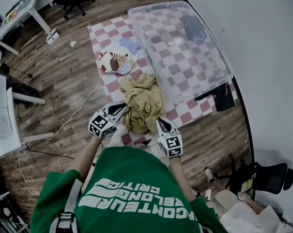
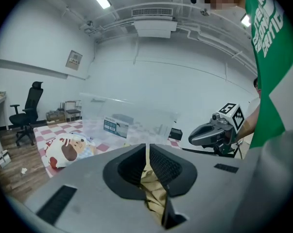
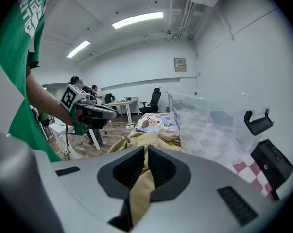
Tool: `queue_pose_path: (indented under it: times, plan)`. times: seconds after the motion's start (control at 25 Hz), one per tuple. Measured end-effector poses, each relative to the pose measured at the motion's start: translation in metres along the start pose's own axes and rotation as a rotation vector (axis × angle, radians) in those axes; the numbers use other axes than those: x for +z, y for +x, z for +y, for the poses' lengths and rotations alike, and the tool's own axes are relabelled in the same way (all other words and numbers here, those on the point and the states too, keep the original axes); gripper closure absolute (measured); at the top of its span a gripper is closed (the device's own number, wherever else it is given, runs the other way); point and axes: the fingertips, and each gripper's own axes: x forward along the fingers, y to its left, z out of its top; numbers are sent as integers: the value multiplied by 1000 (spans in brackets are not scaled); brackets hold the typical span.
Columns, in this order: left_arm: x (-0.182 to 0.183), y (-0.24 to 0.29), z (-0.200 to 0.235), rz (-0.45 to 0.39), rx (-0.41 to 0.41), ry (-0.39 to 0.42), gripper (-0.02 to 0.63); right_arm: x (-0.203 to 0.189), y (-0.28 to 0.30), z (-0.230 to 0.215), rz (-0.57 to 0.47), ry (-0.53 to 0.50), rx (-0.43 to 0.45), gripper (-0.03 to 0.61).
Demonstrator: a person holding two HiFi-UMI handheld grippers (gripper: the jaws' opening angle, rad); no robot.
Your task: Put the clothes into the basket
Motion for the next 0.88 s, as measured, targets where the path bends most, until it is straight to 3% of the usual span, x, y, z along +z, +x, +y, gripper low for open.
queue_pose_path:
  times: [0.08,0.16,0.36,0.56,0.72,0.88]
  plan:
    - [-7,8,6,22,-31,-1,609,-5,6,-2,12,20,-6,563]
    - [-14,16,13,45,-61,10,594,-13,15,-3,39,43,0,487]
    - [-36,41,35,141,-109,26,405,-38,39,-7,131,91,1,328]
    - [-56,69,59,248,-151,42,238,-67,64,-11,227,119,-2,225]
    - [-75,93,74,348,-204,29,146,-88,78,-17,288,157,-19,196]
    - [-98,113,78,445,-290,1,103,-111,93,-23,355,195,-36,195]
